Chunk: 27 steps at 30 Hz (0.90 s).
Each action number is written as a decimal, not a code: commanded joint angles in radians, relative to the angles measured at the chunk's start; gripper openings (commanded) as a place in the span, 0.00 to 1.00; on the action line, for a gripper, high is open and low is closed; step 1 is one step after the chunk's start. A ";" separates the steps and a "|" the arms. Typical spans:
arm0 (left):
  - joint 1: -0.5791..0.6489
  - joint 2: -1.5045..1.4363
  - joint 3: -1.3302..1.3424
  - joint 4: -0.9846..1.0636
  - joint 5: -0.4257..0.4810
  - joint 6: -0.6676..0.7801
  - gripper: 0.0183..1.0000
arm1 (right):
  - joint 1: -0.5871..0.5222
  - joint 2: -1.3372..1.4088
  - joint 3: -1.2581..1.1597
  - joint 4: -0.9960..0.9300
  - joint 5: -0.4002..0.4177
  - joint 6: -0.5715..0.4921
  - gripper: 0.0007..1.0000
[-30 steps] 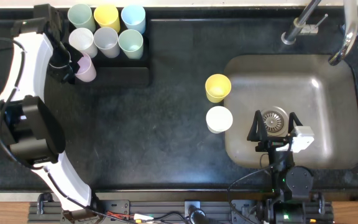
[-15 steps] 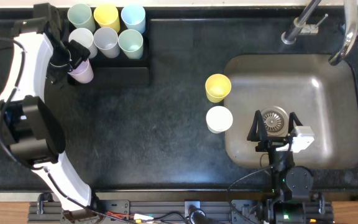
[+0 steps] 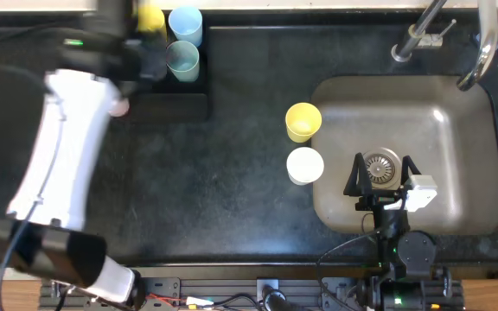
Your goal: Store Cups
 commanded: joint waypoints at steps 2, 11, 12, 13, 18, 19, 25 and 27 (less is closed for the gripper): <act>-0.282 0.075 0.009 0.058 -0.078 -0.027 1.00 | 0.005 -0.008 -0.013 0.005 -0.006 0.004 1.00; -0.481 0.204 0.009 0.124 -0.012 -0.062 1.00 | 0.005 -0.008 -0.013 0.005 -0.006 0.004 1.00; -0.489 0.211 0.009 0.129 -0.002 -0.061 1.00 | 0.005 -0.008 -0.013 0.005 -0.006 0.003 1.00; -0.496 0.217 0.009 0.128 0.000 -0.061 1.00 | 0.005 -0.008 -0.013 0.005 -0.006 0.003 1.00; -0.509 0.243 0.009 0.114 0.006 -0.051 1.00 | 0.005 -0.008 -0.013 0.005 -0.006 0.004 1.00; -0.509 0.253 0.009 0.108 0.012 -0.051 1.00 | 0.005 -0.008 -0.013 0.005 -0.006 0.004 1.00; -0.507 0.301 0.009 0.113 0.042 -0.051 1.00 | 0.005 -0.008 -0.013 0.005 -0.006 0.004 1.00; -0.505 0.311 0.009 0.125 0.041 -0.055 1.00 | 0.005 -0.008 -0.013 0.005 -0.006 0.003 1.00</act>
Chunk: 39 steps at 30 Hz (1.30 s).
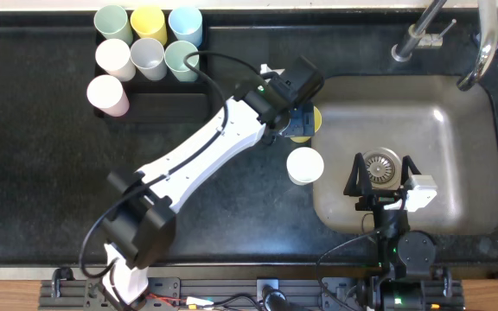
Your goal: Store Cups
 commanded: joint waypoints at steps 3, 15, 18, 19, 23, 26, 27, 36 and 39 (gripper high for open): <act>0.004 0.045 0.009 0.035 0.027 -0.008 1.00 | 0.005 -0.008 -0.013 0.005 -0.006 0.003 1.00; 0.022 0.055 0.009 0.050 0.031 -0.034 0.43 | 0.005 -0.008 -0.013 0.005 -0.006 0.003 1.00; 0.026 0.063 0.009 0.051 0.032 -0.043 0.33 | 0.005 -0.008 -0.013 0.005 -0.006 0.003 1.00; 0.026 0.067 0.009 0.051 0.031 -0.056 0.29 | 0.005 -0.008 -0.013 0.005 -0.006 0.004 1.00; 0.031 0.080 0.009 0.052 0.032 -0.093 0.10 | 0.005 -0.008 -0.013 0.005 -0.006 0.004 1.00; 0.043 0.080 0.009 0.058 0.032 -0.094 0.02 | 0.005 -0.008 -0.013 0.005 -0.006 0.004 1.00; 0.048 0.079 0.010 0.059 0.032 -0.094 0.02 | 0.005 -0.008 -0.013 0.005 -0.006 0.003 1.00; 0.163 -0.054 0.080 -0.052 -0.010 -0.094 0.02 | 0.005 -0.008 -0.013 0.005 -0.006 0.003 1.00; 0.259 -0.133 0.084 -0.119 -0.017 -0.094 0.02 | 0.005 -0.008 -0.013 0.005 -0.006 0.004 1.00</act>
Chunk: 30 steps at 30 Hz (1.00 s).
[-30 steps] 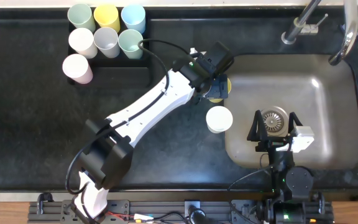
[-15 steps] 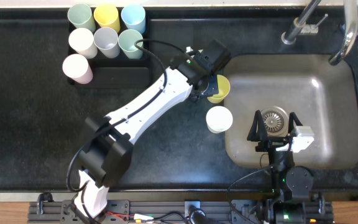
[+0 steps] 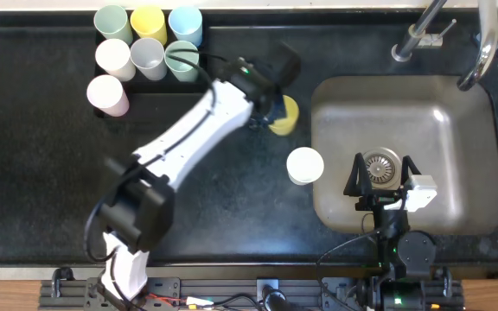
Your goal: Store Cups
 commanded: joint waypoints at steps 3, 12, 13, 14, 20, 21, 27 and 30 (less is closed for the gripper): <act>0.251 -0.223 0.051 -0.161 -0.041 -0.029 0.02 | 0.005 -0.008 -0.013 0.005 -0.006 0.003 1.00; 0.568 -0.236 0.011 -0.293 -0.032 -0.032 0.02 | 0.005 -0.008 -0.013 0.005 -0.006 0.003 1.00; 0.586 -0.236 -0.002 -0.286 -0.027 -0.032 0.02 | 0.005 -0.008 -0.013 0.005 -0.006 0.004 1.00; 0.603 -0.236 -0.019 -0.275 -0.020 -0.032 0.02 | 0.005 -0.008 -0.013 0.005 -0.006 0.003 1.00; 0.631 -0.214 -0.057 -0.223 -0.020 -0.035 0.02 | 0.005 -0.008 -0.013 0.005 -0.006 0.003 1.00; 0.631 -0.208 -0.057 -0.220 -0.021 -0.035 0.02 | 0.005 -0.008 -0.013 0.005 -0.006 0.004 1.00; 0.631 -0.149 -0.057 -0.203 -0.020 -0.035 0.02 | 0.005 -0.008 -0.013 0.005 -0.006 0.004 1.00; 0.631 -0.113 -0.057 -0.180 -0.015 -0.036 0.02 | 0.005 -0.008 -0.013 0.005 -0.006 0.004 1.00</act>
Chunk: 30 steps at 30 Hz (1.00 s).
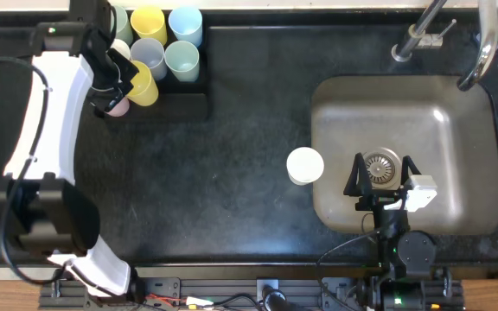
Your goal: Store Cups
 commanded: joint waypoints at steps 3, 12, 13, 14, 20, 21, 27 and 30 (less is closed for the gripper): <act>0.000 0.079 -0.013 0.029 0.011 -0.011 0.03 | 0.005 -0.007 -0.013 0.005 -0.006 0.004 1.00; -0.001 0.131 -0.013 0.028 0.014 -0.011 0.03 | 0.005 -0.007 -0.013 0.005 -0.006 0.004 1.00; -0.002 0.134 -0.013 0.029 0.014 -0.011 0.03 | 0.005 -0.007 -0.013 0.005 -0.006 0.003 1.00; -0.002 0.139 -0.013 0.031 0.013 -0.011 0.03 | 0.005 -0.007 -0.013 0.005 -0.006 0.004 1.00; -0.002 0.158 -0.013 0.043 0.010 -0.011 0.03 | 0.005 -0.007 -0.013 0.005 -0.006 0.004 1.00; -0.002 0.160 -0.013 0.044 0.010 -0.011 0.03 | 0.005 -0.007 -0.013 0.005 -0.006 0.004 1.00; -0.002 0.162 -0.013 0.043 0.010 -0.010 0.33 | 0.005 -0.007 -0.013 0.005 -0.006 0.003 1.00; -0.002 0.158 -0.013 0.043 0.010 -0.009 0.36 | 0.005 -0.007 -0.013 0.005 -0.006 0.003 1.00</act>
